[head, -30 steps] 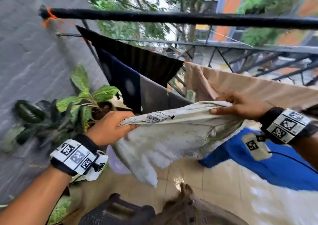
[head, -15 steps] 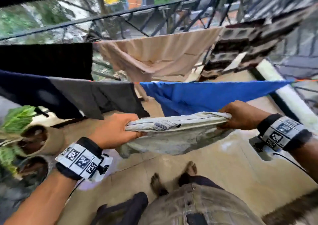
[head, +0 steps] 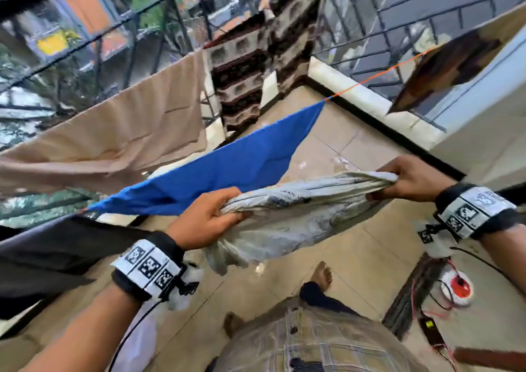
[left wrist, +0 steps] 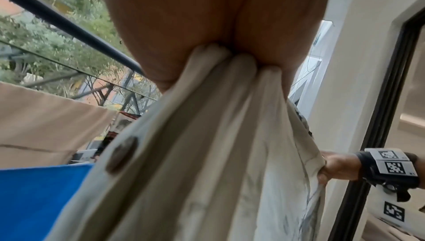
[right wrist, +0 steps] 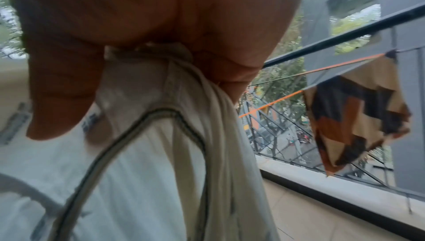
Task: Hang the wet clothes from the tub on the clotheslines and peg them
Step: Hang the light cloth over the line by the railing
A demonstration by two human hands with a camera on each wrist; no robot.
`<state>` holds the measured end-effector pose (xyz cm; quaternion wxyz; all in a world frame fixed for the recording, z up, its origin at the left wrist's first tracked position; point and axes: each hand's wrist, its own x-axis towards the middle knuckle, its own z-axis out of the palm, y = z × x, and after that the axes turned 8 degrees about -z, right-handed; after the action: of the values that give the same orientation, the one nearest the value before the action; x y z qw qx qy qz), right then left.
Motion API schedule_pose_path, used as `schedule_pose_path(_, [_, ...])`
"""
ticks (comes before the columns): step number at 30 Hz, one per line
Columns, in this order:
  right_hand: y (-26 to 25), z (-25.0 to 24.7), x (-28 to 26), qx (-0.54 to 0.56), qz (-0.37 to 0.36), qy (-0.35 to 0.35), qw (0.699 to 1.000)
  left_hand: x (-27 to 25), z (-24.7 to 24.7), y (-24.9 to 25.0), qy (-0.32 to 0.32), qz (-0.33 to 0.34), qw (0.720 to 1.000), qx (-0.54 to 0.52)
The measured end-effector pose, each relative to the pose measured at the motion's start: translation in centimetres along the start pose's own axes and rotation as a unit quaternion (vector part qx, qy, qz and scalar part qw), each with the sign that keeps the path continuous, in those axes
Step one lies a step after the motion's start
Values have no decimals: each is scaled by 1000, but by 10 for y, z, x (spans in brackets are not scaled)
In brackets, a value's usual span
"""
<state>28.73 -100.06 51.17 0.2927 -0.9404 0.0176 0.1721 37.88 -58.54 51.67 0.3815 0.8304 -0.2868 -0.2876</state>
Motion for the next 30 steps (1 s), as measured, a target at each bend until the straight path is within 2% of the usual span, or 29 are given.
schedule_pose_path(5, [92,-46,-8,12,58,7,998,96,32,57,-23,30,999,30])
schedule_pose_path(7, [125,-63,-11,18,73,31,997,130,45,77,-25,37,998,33])
schedule_pose_path(10, [163,-89,-17,35,91,83,992,173,63,100,-30,44,998,26])
schedule_pose_path(13, [194,-116,-22,70,88,88,990,207,71,116,-45,52,998,4])
schedule_pose_path(23, [245,-162,16,209,48,160,964,306,73,133,-35,68,993,-86])
schedule_pose_path(30, [259,-177,54,209,40,118,970,356,56,108,-30,16,989,-142])
